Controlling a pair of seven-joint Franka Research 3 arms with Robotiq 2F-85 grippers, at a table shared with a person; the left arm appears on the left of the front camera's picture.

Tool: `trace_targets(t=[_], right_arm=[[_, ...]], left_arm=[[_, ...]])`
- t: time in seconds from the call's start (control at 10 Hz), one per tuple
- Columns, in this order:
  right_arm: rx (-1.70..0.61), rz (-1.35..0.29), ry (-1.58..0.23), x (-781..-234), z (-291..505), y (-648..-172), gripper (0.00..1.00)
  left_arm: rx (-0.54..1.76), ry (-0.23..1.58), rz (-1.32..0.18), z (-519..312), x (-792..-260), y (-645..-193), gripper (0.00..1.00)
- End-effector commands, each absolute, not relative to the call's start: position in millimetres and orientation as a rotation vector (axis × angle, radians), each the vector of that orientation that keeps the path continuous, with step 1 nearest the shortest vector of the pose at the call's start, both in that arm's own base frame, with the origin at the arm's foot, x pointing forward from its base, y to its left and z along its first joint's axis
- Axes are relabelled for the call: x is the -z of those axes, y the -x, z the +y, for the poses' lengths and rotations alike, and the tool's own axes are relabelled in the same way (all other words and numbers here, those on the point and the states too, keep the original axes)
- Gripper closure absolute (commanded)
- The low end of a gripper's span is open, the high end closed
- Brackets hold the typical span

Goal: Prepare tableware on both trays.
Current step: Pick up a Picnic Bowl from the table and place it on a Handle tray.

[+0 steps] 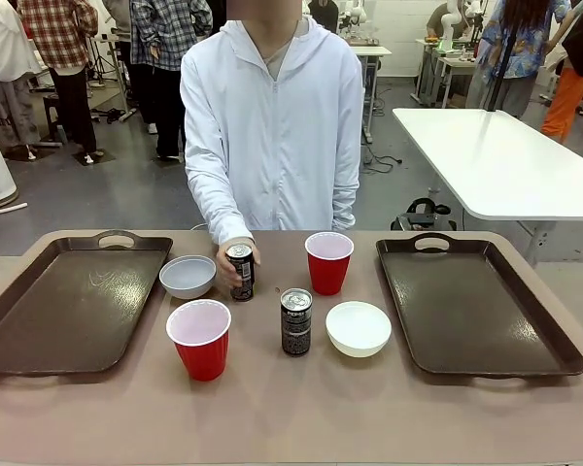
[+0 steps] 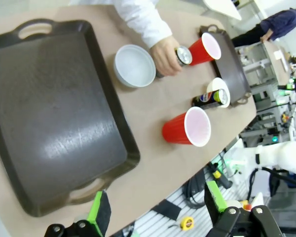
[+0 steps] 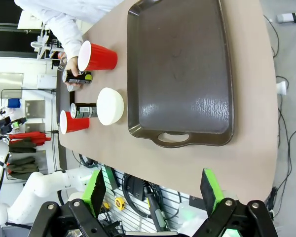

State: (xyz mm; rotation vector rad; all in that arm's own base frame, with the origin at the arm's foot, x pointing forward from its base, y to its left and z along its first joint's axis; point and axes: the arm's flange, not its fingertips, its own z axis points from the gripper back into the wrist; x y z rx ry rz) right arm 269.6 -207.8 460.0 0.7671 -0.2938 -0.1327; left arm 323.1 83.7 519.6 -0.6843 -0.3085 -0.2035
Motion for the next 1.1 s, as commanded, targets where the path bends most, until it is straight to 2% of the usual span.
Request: trace_targets(t=[0.0,0.3,0.5,0.8,1.0], right_arm=[[0.136,-0.292,-0.705,-468,-202,-265,0.00],[0.062,-0.115,-0.520,-500,-123,-287,0.00],[0.038,-0.058,-0.402,-517,-62,-305,0.00],[-0.020,-0.017,-0.256,-525,35,-326,0.00],[0.007,-0.076,-0.172,-523,84,-346,0.00]], left_arm=[[0.214,0.705,-0.320,83,-519,-323,0.00],[0.214,0.705,-0.320,83,-519,-323,0.00],[0.214,0.705,-0.320,83,-519,-323,0.00],[0.214,0.705,-0.320,83,-519,-323,0.00],[0.214,0.705,-0.320,83,-519,-323,0.00]])
